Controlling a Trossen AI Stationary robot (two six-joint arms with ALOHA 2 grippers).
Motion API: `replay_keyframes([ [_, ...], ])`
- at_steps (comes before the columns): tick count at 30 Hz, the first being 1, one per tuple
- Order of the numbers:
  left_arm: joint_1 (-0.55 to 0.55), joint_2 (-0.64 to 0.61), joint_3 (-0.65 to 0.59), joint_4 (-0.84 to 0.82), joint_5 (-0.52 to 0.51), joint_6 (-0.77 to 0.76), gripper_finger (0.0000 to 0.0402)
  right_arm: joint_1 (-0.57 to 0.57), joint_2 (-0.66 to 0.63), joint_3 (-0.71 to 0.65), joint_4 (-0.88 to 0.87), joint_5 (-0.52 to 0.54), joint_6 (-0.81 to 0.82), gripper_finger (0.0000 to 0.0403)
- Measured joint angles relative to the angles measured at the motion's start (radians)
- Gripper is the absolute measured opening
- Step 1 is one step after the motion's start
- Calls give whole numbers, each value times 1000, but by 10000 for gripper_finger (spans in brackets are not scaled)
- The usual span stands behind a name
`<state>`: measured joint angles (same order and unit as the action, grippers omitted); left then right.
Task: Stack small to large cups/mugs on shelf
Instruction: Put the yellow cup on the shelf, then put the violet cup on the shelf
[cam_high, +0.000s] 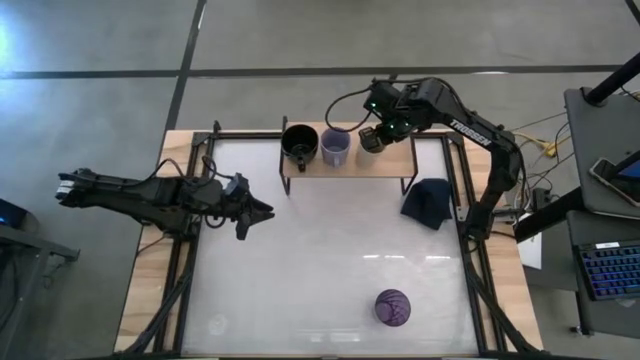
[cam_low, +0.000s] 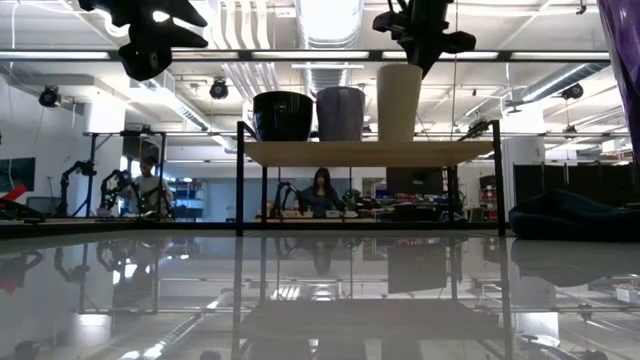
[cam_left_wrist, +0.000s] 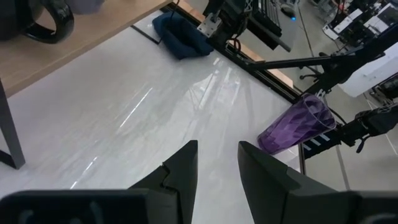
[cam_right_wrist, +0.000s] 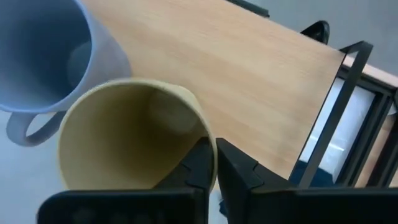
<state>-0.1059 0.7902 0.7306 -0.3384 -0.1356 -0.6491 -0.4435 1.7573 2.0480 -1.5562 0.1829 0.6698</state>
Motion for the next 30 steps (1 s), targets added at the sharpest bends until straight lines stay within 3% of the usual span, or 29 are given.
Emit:
replay_keyframes([
  [30, 0, 8, 1, -5, 0, -1, 100, -9, -21, 5, 91, 78, -70, 29],
])
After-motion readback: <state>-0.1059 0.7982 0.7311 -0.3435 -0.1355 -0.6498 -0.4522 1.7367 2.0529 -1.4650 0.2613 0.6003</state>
